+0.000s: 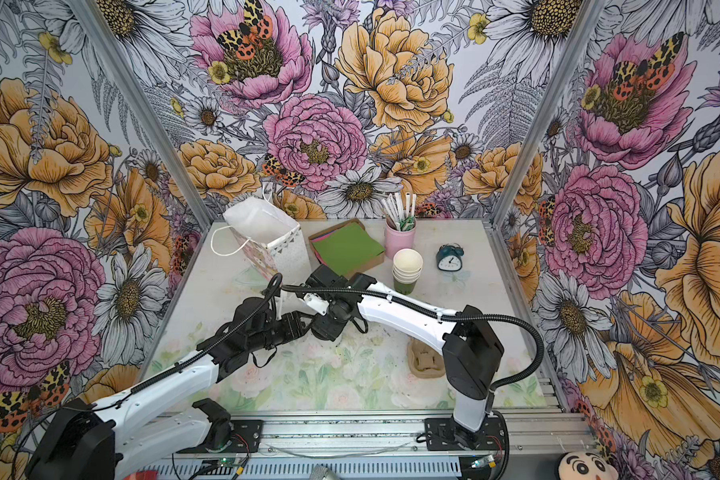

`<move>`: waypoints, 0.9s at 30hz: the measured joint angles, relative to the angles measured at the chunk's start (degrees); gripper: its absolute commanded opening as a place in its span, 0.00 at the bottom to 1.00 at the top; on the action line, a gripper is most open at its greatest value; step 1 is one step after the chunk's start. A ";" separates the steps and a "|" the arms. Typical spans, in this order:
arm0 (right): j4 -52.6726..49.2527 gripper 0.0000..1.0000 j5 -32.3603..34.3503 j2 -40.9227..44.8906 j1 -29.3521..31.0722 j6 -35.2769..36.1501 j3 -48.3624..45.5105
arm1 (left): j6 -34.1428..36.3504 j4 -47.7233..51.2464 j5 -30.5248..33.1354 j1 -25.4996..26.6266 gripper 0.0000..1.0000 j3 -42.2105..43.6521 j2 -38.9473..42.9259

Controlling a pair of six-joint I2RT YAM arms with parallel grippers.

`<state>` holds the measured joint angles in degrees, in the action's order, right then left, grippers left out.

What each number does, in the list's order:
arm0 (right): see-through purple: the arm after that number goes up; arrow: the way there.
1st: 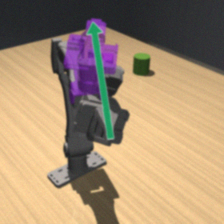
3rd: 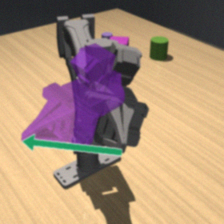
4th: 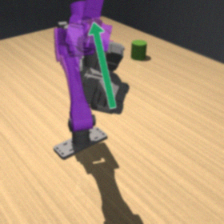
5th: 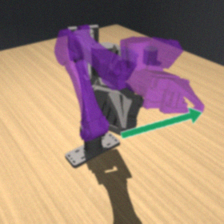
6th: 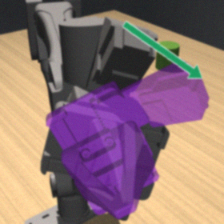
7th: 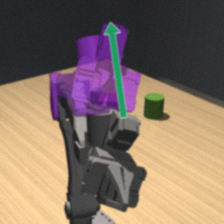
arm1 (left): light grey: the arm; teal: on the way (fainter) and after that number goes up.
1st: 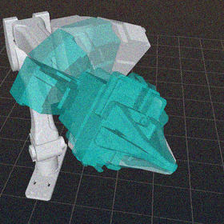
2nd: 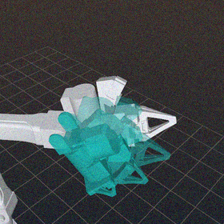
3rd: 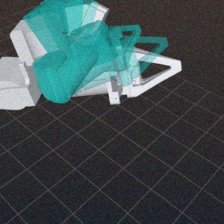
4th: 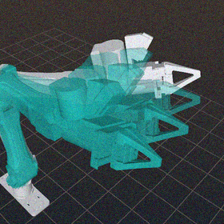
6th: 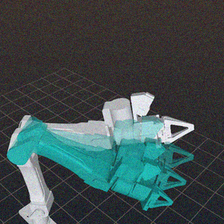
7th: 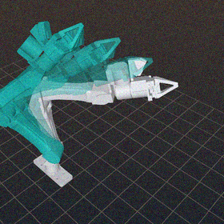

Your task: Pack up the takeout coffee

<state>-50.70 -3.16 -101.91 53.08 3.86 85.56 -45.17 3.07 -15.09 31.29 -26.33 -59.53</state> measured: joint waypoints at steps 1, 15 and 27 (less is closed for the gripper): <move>0.15 0.59 0.00 0.07 0.00 0.00 -0.11 | 0.02 -0.44 -0.04 0.00 0.52 0.15 -0.09; 3.06 0.59 -0.31 1.18 0.00 -0.04 -2.80 | -1.42 -7.02 -0.15 0.87 0.41 2.05 -2.27; 5.60 0.61 -1.09 2.49 -0.07 -0.48 -5.16 | -1.38 -9.46 1.46 2.75 0.38 1.81 -4.22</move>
<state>-45.10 -4.25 -99.42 53.01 3.38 80.40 -46.54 -6.39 -13.63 34.04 -24.51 -63.75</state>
